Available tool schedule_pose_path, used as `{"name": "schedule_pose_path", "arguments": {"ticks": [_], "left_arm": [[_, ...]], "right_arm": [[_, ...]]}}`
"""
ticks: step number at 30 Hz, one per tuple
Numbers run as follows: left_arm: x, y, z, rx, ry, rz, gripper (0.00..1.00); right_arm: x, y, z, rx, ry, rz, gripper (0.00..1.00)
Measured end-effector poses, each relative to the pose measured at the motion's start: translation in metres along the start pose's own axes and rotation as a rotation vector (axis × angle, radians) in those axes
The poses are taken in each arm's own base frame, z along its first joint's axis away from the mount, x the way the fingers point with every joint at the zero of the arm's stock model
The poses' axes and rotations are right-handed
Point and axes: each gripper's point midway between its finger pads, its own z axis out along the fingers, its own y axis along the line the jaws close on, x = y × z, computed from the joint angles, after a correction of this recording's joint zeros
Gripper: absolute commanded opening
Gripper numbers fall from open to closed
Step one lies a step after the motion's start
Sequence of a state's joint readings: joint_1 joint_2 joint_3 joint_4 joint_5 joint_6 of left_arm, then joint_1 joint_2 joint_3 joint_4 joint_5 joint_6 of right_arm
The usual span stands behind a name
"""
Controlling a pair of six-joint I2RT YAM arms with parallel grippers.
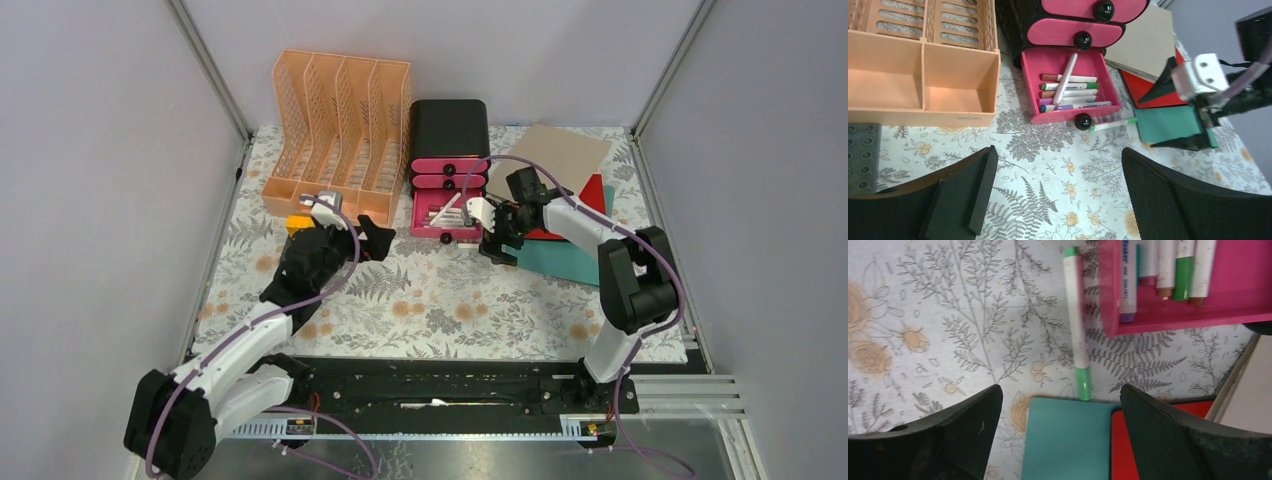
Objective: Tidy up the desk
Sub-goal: Pick up the stationery from the center of the board.
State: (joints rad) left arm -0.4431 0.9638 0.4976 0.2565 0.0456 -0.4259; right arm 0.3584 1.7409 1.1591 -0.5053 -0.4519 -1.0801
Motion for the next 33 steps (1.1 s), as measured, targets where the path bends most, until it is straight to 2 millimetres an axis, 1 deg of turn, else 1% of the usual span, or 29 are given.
{"name": "schedule_pose_path", "arguments": {"ticks": [3, 6, 11, 15, 18, 22, 26, 30, 32, 33], "left_arm": [[-0.001, -0.005, -0.010, 0.024, -0.022, -0.030, 0.99], [-0.001, -0.008, -0.017, 0.041, -0.033, -0.054, 0.99], [0.011, -0.005, -0.024, 0.041, -0.015, -0.082, 0.99], [0.019, -0.003, -0.028, 0.033, 0.002, -0.099, 0.99], [0.021, -0.003, -0.029, 0.034, 0.004, -0.106, 0.99], [0.022, -0.003, -0.029, 0.033, 0.009, -0.114, 0.99], [0.023, -0.002, -0.030, 0.030, 0.016, -0.122, 0.99], [0.024, -0.003, -0.033, 0.028, 0.022, -0.128, 0.99], [0.023, -0.004, -0.034, 0.033, 0.020, -0.133, 0.99], [0.022, -0.005, -0.035, 0.038, 0.017, -0.136, 0.99]], "right_arm": [[-0.001, -0.010, 0.005, 0.021, 0.006, -0.006, 0.89], [0.003, -0.015, 0.012, 0.029, 0.024, -0.003, 0.85], [0.012, -0.017, 0.026, 0.020, 0.068, 0.015, 0.77], [0.018, -0.016, 0.034, 0.012, 0.095, 0.030, 0.67], [0.021, -0.015, 0.036, 0.007, 0.106, 0.037, 0.58], [0.019, -0.012, 0.039, 0.006, 0.119, 0.032, 0.45], [0.015, -0.008, 0.042, 0.006, 0.136, 0.013, 0.25], [0.012, -0.006, 0.044, 0.007, 0.149, 0.001, 0.11], [0.012, -0.006, 0.044, 0.009, 0.154, -0.001, 0.00], [0.012, -0.006, 0.044, 0.011, 0.156, -0.003, 0.00]]}}
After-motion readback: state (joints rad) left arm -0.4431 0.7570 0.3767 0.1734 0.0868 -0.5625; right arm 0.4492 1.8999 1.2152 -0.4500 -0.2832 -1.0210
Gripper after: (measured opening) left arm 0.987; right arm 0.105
